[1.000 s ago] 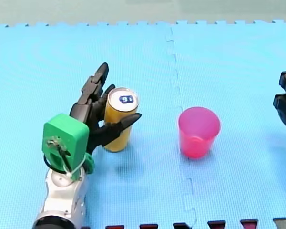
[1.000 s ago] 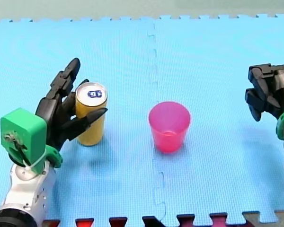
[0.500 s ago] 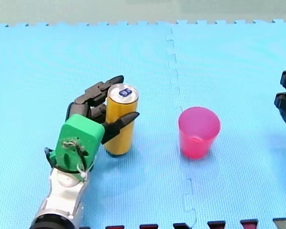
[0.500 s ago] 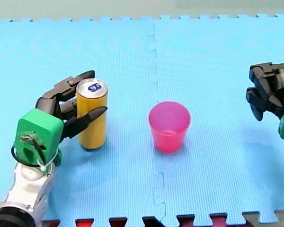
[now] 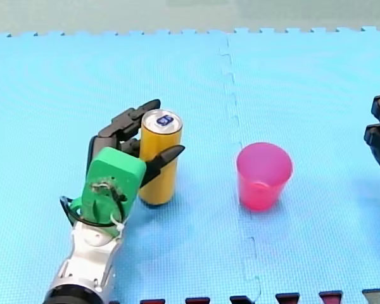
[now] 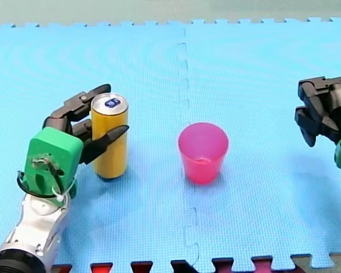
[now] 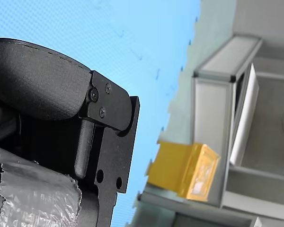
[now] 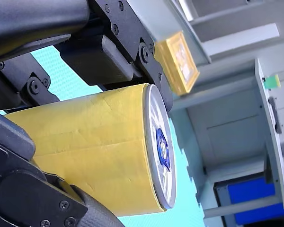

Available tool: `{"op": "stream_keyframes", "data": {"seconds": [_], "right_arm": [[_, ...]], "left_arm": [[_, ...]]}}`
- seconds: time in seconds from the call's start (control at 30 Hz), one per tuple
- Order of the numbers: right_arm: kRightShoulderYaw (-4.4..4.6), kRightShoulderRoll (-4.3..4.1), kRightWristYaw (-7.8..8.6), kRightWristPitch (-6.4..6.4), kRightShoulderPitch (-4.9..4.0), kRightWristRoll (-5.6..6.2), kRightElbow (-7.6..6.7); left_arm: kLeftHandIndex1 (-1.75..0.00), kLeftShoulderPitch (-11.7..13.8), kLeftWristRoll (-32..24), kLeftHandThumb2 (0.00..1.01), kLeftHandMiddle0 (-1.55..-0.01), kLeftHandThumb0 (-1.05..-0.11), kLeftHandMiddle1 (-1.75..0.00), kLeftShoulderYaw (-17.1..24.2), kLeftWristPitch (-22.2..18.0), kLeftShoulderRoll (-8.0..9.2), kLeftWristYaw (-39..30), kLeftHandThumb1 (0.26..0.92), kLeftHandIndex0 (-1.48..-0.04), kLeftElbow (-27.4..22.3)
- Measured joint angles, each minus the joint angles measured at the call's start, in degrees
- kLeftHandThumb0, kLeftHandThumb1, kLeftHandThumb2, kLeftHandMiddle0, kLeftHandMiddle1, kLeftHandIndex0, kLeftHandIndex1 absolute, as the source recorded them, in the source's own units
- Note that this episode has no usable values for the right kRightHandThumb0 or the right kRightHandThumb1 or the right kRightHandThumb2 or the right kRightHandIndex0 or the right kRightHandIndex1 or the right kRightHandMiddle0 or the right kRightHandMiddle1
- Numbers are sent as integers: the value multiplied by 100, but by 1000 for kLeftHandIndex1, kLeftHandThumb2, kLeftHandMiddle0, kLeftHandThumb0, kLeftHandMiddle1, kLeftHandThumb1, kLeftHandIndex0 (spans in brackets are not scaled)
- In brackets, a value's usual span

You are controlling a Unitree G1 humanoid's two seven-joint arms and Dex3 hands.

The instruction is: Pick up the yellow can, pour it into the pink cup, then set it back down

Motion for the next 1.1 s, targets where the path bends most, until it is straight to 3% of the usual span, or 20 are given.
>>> {"op": "stream_keyframes", "data": {"seconds": [0.3,0.47,0.6,0.8,1.1], "right_arm": [[20,22,-51,-5,14,-13,0],[32,50,-97,-9,18,-33,0],[43,76,-127,-9,19,-42,0],[55,109,-197,0,18,-52,0],[55,118,-204,14,16,-51,-1]], "left_arm": [[-2,109,-107,1,-1296,-416,-13,29,49,2,-119,750,-1168,-160],[0,168,-832,2,-1273,-405,-1,296,-31,-110,-849,756,-1161,-237],[-3,16,-1065,2,-1274,-389,-2,419,-133,-138,-1106,757,-1166,-376],[-13,-87,-882,2,-1299,-390,-11,366,-275,-208,-993,761,-1198,-573],[-8,-323,-708,1,-1316,-393,-12,321,-100,-253,-770,764,-1213,-686]]}}
